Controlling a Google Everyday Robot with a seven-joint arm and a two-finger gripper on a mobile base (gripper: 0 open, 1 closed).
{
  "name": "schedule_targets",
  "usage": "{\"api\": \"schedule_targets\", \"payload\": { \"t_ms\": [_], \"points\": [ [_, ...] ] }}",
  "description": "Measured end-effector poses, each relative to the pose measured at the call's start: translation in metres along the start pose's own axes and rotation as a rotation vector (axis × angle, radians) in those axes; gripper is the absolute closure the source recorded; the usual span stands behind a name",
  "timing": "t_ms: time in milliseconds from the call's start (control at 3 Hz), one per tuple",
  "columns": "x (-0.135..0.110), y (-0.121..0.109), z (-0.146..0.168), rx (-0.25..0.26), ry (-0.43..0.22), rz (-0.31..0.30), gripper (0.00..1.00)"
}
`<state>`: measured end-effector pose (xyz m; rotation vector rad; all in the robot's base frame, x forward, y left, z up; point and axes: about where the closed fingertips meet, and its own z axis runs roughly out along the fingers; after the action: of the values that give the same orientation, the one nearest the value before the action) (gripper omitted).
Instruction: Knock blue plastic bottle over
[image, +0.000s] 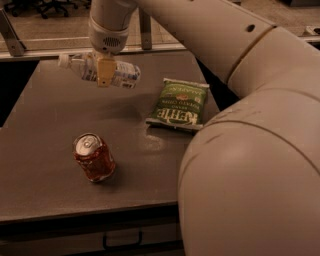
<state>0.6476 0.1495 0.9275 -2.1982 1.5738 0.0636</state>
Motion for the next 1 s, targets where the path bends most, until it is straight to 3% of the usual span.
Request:
{"api": "schedule_targets", "payload": {
  "t_ms": [333,667,1000],
  "points": [
    [0.001,0.011,0.014,-0.038,0.116,-0.062,0.59],
    [0.003,0.02,0.034,-0.085,0.175,-0.092,0.34],
    [0.008,0.026,0.041,-0.104,0.192,-0.088,0.11]
  ]
}}
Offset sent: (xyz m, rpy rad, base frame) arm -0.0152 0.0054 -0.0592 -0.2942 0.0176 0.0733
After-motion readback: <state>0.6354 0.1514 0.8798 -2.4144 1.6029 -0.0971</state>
